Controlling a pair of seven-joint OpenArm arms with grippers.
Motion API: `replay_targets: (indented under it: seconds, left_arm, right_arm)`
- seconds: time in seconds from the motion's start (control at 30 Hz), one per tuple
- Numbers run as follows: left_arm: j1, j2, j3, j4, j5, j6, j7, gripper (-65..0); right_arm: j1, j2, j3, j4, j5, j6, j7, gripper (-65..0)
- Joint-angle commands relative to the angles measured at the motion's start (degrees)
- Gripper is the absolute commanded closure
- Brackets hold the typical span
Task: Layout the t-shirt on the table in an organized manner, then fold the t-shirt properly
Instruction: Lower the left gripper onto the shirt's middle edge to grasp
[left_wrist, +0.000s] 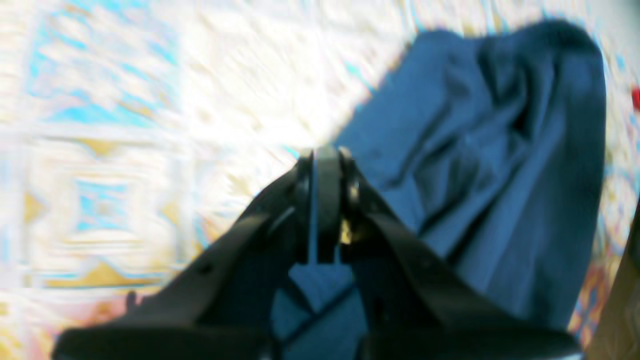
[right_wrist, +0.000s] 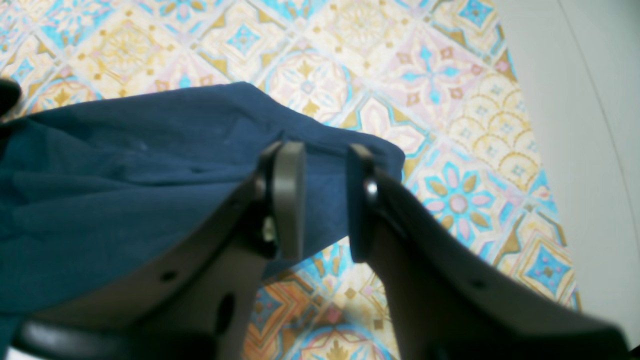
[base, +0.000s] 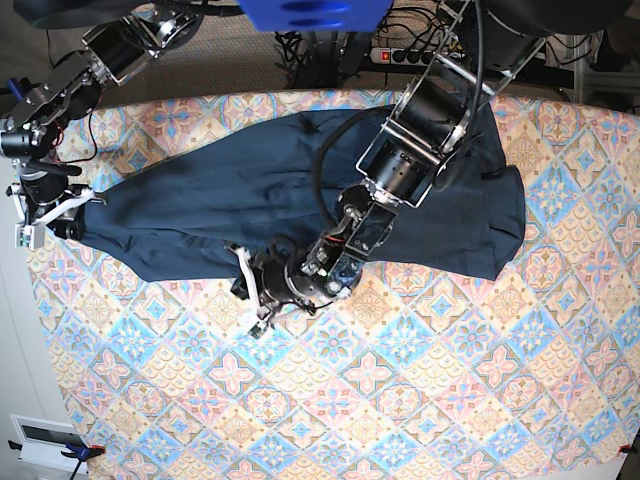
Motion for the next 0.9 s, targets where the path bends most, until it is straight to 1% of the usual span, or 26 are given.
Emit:
replay_targets:
  seconds: [0.0,0.03,0.07,0.13,0.17,0.23,0.27,0.33,0.4,0.47,0.53,0.87]
  left_arm:
    - [-1.52,0.57,-0.29,1.11,-0.43,-0.19,-0.84,0.0]
    - [-1.43,0.57,-0.29,1.11,-0.52,0.25,0.03,-2.5]
    - [-1.25,0.57,-0.38,1.11,-0.60,1.31,1.53,-6.6]
    - [-1.17,0.57,-0.56,1.11,-0.78,4.03,4.43,-17.9]
    - [-1.17,0.57,-0.56,1.20,-1.31,4.65,5.57,-23.4]
    - [-1.17,0.57,-0.56,1.20,-4.30,4.91,7.16,-33.6]
    - [-1.17,0.57,-0.56,1.20,-6.32,4.91,7.42,-35.9]
    - [-1.08,0.50,-0.47,1.20,-10.89,5.35,7.42,-36.3]
    - [-1.08,-0.73,-0.47,1.20,-14.67,5.44,7.42,-36.3]
    - [-1.08,-1.00,-0.47,0.94,-18.89,5.53,7.42,-36.3]
    - [-0.99,-1.00,-0.29,0.85,-20.82,5.53,7.42,-36.3]
    - [0.07,-1.09,-0.29,0.85,-21.00,5.62,7.42,-36.3]
  right_arm:
    - [0.69,1.03,0.16,1.17,0.82,0.14,1.42,-14.6]
    - [0.69,1.03,0.16,1.17,0.82,0.14,1.42,-14.6]
    - [0.69,1.03,0.16,1.17,0.82,0.14,1.42,-14.6]
    - [0.69,1.03,0.16,1.17,0.82,0.14,1.42,-14.6]
    - [0.69,1.03,0.16,1.17,0.82,0.14,1.42,-14.6]
    - [0.69,1.03,-0.02,1.17,0.82,0.14,1.42,-14.6]
    - [0.69,1.03,-0.02,1.17,0.82,0.14,1.42,-14.6]
    - [0.69,1.03,-0.02,1.17,0.82,0.14,1.42,-14.6]
    - [0.69,1.03,-0.02,1.17,0.82,0.14,1.42,-14.6]
    - [0.69,1.03,-0.02,1.17,0.82,0.14,1.42,-14.6]
    - [0.69,1.03,-0.02,1.17,0.82,0.14,1.42,-14.6]
    - [0.78,1.03,-0.11,1.08,0.82,0.14,1.51,-14.6]
